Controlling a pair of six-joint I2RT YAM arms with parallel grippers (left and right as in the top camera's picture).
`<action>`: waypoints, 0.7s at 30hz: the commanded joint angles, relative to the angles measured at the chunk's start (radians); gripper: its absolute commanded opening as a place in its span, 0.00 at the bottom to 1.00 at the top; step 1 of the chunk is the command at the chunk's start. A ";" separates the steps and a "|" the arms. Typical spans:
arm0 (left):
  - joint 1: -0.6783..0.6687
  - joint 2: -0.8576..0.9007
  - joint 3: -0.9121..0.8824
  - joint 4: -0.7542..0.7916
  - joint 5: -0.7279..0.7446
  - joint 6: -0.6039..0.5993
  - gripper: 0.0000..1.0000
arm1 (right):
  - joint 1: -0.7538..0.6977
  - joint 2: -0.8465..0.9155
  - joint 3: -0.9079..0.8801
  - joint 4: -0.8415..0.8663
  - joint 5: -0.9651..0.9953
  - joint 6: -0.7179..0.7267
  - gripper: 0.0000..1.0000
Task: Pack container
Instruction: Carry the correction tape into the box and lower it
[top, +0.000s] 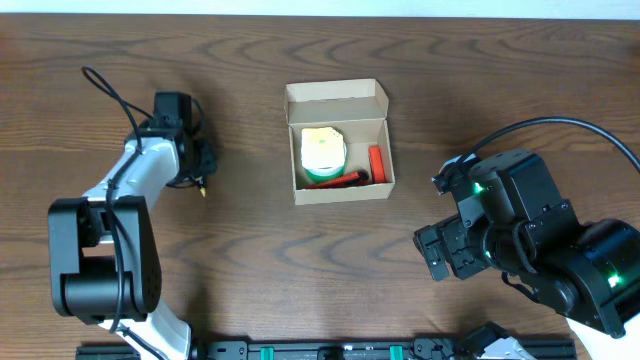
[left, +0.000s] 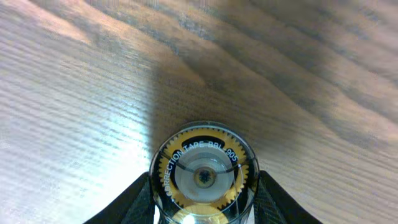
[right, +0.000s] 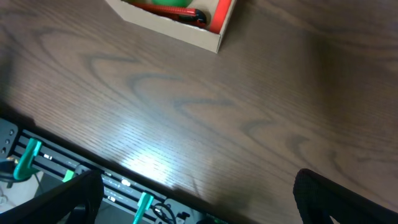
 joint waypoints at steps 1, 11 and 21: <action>-0.012 -0.074 0.101 -0.059 0.066 0.093 0.06 | -0.005 0.000 0.000 -0.001 0.007 -0.013 0.99; -0.266 -0.201 0.220 -0.106 0.315 0.371 0.06 | -0.005 0.000 0.000 -0.001 0.007 -0.013 0.99; -0.618 -0.175 0.229 0.098 0.201 0.159 0.06 | -0.005 0.000 0.000 -0.001 0.007 -0.013 0.99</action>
